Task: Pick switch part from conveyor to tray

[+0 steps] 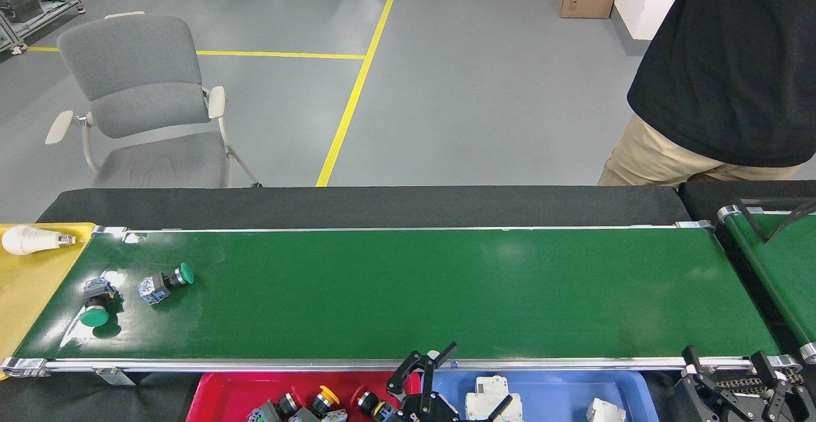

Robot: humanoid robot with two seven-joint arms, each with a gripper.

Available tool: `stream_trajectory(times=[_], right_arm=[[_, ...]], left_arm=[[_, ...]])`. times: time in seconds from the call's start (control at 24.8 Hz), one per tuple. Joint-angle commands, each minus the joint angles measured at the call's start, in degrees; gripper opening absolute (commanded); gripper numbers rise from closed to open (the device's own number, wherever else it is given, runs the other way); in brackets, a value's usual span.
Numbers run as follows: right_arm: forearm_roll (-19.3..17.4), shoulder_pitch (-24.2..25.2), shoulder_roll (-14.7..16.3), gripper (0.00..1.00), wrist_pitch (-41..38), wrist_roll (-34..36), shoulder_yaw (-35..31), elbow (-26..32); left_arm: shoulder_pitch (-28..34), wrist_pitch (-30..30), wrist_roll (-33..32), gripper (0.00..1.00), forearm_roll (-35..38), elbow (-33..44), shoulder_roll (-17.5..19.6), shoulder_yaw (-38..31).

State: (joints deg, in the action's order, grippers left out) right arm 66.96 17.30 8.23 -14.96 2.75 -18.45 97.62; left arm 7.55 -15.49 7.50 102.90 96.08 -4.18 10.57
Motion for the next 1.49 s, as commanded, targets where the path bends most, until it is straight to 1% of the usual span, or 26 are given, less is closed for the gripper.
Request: stream_trajectory(times=[0.0,0.08,0.12,0.2,0.28,0.32,0.44,0.52,0.65,0.69,0.85,1.37,1.45], right_arm=[[-0.2,-0.8,0.2,1.00,-0.7,0.0,-0.2,0.9],[-0.2,-0.8,0.2,1.00,-0.8,0.0,-0.1,1.0],[-0.2,-0.8,0.3,1.00,-0.9,0.0,0.0,1.0],[-0.2,-0.8,0.2,1.00,-1.3,0.0,0.0,1.0],[-0.2,-0.8,0.2,1.00,-1.5,0.0,0.0,1.0],[-0.2,-0.8,0.2,1.00,-1.4,-0.1,0.1,1.1],[-0.1,-0.5,0.1,1.00,-1.5,-0.1,0.2,1.5],[-0.1,-0.6,0.1,1.00,-1.6,-0.1,0.2,1.5],[-0.2,-0.8,-0.1,1.00,-1.5,-0.1,0.2,1.5],[-0.2,-0.8,-0.1,1.00,-1.5,-0.1,0.2,1.5],[-0.2,-0.8,0.0,1.00,-1.7,-0.2,0.2,1.7],[-0.2,-0.8,-0.1,1.00,-2.1,-0.4,0.2,1.9],[-0.2,-0.7,-0.1,1.00,-2.2,-0.4,0.2,1.9]], left_arm=[[0.0,1.0,1.2,1.00,-2.0,0.2,1.8,-10.7],[0.1,-0.5,1.2,1.00,-4.9,-2.0,3.9,-20.9],[0.2,-2.9,1.2,1.00,-6.7,-3.8,5.2,-26.0],[1.1,-10.8,1.3,1.00,-10.2,-7.9,7.4,-36.2],[3.2,-16.4,1.6,1.00,-10.6,-8.8,7.9,-42.4],[4.3,-17.5,1.6,1.00,-10.8,-8.5,7.9,-43.3],[6.0,-17.5,2.2,1.00,-10.9,-6.5,7.3,-43.0],[6.8,-17.7,2.2,1.00,-10.9,-3.4,6.5,-42.5],[7.7,-17.9,2.2,1.00,-10.9,0.3,5.9,-38.0],[7.7,-17.9,2.2,1.00,-10.9,0.2,6.1,-36.5],[7.9,-17.9,2.2,1.00,-10.8,0.2,6.2,-34.4],[8.1,-17.0,2.2,1.00,-10.7,-0.3,6.0,-35.4],[8.1,-15.8,2.2,1.00,-10.7,-0.5,6.0,-35.6]])
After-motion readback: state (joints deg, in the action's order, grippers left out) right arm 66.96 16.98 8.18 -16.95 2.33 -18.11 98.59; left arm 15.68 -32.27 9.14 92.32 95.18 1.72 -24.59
